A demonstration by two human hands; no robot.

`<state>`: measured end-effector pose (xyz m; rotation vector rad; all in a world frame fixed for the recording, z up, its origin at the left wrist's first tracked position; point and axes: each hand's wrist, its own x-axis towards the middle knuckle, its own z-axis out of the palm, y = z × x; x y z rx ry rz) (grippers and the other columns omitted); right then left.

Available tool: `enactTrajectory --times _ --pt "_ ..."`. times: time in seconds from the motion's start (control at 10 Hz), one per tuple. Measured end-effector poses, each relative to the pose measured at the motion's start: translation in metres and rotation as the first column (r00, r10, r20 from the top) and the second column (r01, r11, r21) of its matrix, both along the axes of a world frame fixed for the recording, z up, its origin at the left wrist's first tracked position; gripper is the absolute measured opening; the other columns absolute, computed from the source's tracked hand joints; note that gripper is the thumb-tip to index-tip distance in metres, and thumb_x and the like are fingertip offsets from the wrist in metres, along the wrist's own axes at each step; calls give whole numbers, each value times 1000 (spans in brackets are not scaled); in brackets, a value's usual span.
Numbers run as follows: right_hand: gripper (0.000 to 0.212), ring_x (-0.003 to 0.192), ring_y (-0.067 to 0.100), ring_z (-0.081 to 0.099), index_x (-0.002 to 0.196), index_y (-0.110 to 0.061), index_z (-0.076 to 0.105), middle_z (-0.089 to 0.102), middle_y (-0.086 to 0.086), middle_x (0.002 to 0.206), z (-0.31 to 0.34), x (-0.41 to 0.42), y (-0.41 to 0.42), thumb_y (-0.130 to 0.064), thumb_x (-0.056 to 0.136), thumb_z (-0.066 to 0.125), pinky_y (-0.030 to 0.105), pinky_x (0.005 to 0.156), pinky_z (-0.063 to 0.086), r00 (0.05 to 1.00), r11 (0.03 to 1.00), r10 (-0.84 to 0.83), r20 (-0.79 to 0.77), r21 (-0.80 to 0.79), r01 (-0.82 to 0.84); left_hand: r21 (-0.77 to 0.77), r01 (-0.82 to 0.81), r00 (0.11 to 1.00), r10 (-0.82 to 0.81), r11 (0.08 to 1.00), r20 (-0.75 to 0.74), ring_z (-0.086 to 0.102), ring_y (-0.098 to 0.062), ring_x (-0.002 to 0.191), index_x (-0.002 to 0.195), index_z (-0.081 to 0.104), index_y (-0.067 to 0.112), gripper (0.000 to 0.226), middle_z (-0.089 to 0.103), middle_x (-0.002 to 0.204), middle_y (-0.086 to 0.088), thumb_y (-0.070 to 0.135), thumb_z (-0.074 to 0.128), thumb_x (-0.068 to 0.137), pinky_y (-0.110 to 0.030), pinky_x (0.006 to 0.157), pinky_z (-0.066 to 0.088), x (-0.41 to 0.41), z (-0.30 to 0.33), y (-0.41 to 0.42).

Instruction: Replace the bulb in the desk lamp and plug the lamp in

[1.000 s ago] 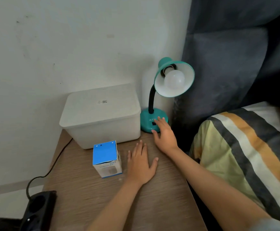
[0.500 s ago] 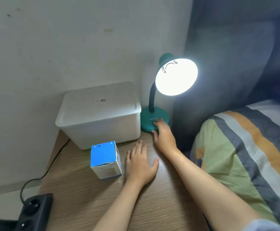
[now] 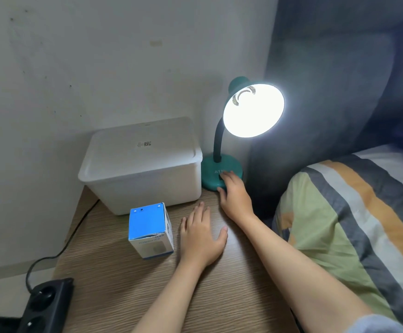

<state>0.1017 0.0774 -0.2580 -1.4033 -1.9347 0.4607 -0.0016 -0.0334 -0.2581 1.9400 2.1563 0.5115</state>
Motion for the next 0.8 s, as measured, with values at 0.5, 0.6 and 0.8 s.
enactTrajectory --times 0.5,0.6,0.8 --pt "49 139 24 27 140 -6 37 38 10 144 7 -5 -1 -16 93 48 37 113 32 987 999 -15 158 -41 21 33 28 998 -30 999 61 20 -16 142 141 33 19 68 24 155 1 55 44 85 -44 117 12 -1 1 -2" --pt "50 141 24 23 141 -8 35 36 8 145 3 -6 0 -18 94 46 36 115 27 981 998 -19 191 -49 28 39 29 996 -32 999 82 19 -16 142 141 33 19 67 25 154 1 55 44 85 -44 117 11 -1 -1 -2" --pt "50 140 22 28 142 -11 35 38 8 147 12 -2 -8 -15 94 47 34 111 32 998 998 -43 53 -51 46 16 4 985 -6 1000 175 24 -15 140 138 40 21 65 30 152 5 53 52 82 -41 117 14 -3 4 1"
